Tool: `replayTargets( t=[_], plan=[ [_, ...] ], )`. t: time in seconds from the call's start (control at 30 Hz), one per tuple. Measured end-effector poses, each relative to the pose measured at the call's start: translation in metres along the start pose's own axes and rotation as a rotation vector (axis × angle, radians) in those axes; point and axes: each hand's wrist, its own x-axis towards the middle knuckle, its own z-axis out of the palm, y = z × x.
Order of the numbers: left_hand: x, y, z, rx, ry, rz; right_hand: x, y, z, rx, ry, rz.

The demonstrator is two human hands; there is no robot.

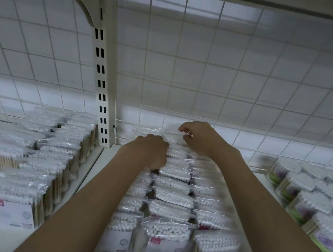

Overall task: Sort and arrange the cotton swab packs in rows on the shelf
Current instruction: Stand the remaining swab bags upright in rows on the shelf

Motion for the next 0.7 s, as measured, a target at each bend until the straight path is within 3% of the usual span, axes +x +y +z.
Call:
replayTargets(
  t=[0.33, 0.53, 0.7],
  plan=[
    [-0.030, 0.009, -0.014, -0.024, 0.171, 0.041, -0.090, -0.023, -0.031, 0.152, 0.043, 0.016],
    [-0.092, 0.033, 0.005, -0.227, 0.309, 0.123, -0.161, -0.031, -0.011, 0.266, 0.064, 0.042],
    [-0.132, 0.047, 0.031, -0.315, 0.329, 0.150, -0.196, -0.029, 0.001, 0.279, 0.022, 0.002]
  ],
)
